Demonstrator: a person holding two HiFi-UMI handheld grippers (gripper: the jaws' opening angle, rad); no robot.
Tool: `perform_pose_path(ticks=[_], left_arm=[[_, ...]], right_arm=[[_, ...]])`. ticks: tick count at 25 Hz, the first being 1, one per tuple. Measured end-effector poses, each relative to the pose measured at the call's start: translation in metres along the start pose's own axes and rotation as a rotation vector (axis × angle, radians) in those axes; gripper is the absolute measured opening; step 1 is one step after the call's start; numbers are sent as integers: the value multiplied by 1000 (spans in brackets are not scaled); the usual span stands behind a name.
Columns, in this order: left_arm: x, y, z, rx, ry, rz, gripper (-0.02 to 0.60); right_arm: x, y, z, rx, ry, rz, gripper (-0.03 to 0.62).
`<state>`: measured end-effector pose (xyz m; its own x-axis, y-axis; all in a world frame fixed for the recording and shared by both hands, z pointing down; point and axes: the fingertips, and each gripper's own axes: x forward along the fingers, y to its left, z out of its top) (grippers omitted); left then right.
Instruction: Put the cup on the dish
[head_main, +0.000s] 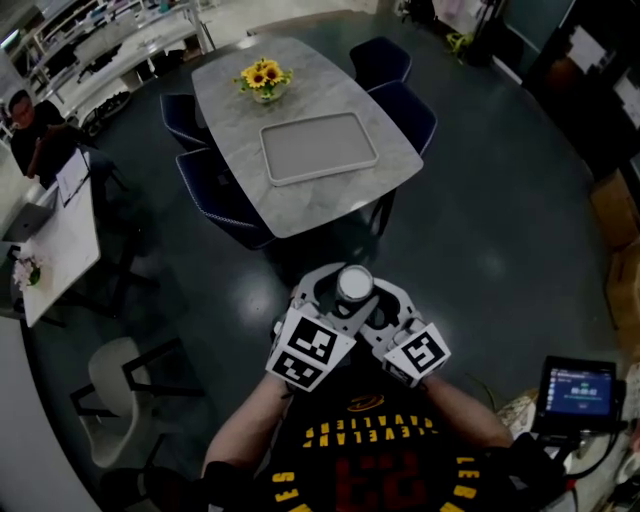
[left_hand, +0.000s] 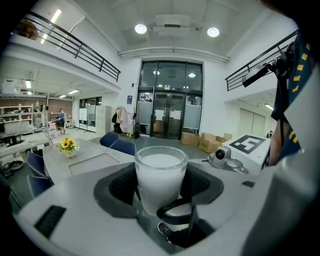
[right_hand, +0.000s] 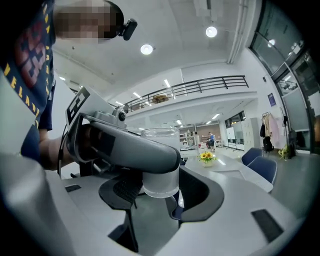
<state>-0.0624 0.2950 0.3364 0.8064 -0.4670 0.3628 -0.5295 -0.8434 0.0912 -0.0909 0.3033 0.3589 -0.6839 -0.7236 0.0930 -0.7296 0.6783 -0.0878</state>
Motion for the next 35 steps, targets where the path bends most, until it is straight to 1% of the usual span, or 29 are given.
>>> perform_pose_path(ticks=[3,7,9,13,17,19,24,27,30,33,35], left_arm=[[2,8,4,-9,-21,18,265],[37,29,8,-13,-11,32,265],[47,36,11,-13,-13,43,265],[67,53,26,-16,-56,100,265],[89,74,57,-1,-130,149,265],[102,82,69,6,-147,160,265],[141,99,84,-17,-135,178,265],[160,108,90,-25,-124,193,265],[183,119,98,-33,-125,209,266],[219,135,109,-46,-126,231,267],[228,140,111,-55,-124,242,266]], right_arm=[[7,-4,5,-3,12,5,233],[21,-41,-2,22,4,17,233],[25,-53,-2,5,-20,29,233],[36,-77,5,-29,-44,35,233],[49,-112,16,-25,-64,46,233],[54,-131,21,-17,-70,49,233],[60,-179,27,-18,-65,60,232],[65,-201,28,-20,-58,71,232],[70,-226,29,-30,-57,93,232],[79,-267,29,-38,-48,116,232],[81,-277,28,-39,-36,128,233]])
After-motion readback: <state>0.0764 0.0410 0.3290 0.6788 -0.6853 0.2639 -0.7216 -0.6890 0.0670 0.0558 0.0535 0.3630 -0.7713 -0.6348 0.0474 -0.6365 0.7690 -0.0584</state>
